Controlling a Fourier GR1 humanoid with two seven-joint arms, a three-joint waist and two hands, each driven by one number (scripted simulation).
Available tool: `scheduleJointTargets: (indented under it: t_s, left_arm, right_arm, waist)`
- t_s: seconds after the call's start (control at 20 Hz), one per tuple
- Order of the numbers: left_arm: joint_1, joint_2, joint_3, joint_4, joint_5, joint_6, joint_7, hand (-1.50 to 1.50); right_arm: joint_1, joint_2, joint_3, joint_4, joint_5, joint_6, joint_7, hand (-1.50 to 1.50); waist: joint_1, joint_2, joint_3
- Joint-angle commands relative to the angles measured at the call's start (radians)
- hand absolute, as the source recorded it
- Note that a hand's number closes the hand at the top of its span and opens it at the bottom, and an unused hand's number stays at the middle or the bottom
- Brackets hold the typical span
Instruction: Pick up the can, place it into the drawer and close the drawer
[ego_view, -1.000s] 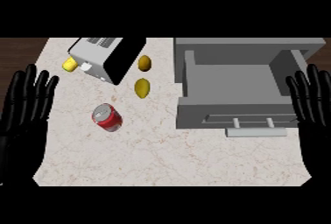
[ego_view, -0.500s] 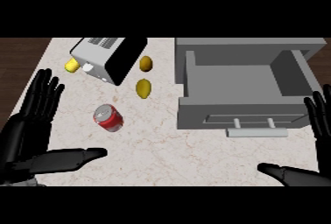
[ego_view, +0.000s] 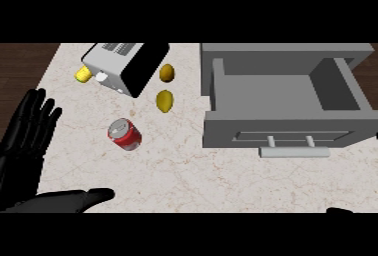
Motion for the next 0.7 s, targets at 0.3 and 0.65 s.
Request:
scheduleJointTargets:
  t_s: [0.3,0.65]
  left_arm:
    - [0.003,-0.01,0.089,-0.136,0.114,0.017,0.162,-1.5]
    - [-0.019,-0.09,0.011,-0.065,0.112,0.132,0.146,-1.5]
  right_arm:
    - [0.072,0.002,-0.107,0.037,-0.08,0.116,-0.074,-1.5]
    - [0.142,0.013,-0.154,0.013,-0.12,0.186,-0.097,-1.5]
  waist:
    - [0.002,0.0,0.0]
    - [-0.004,0.0,0.0]
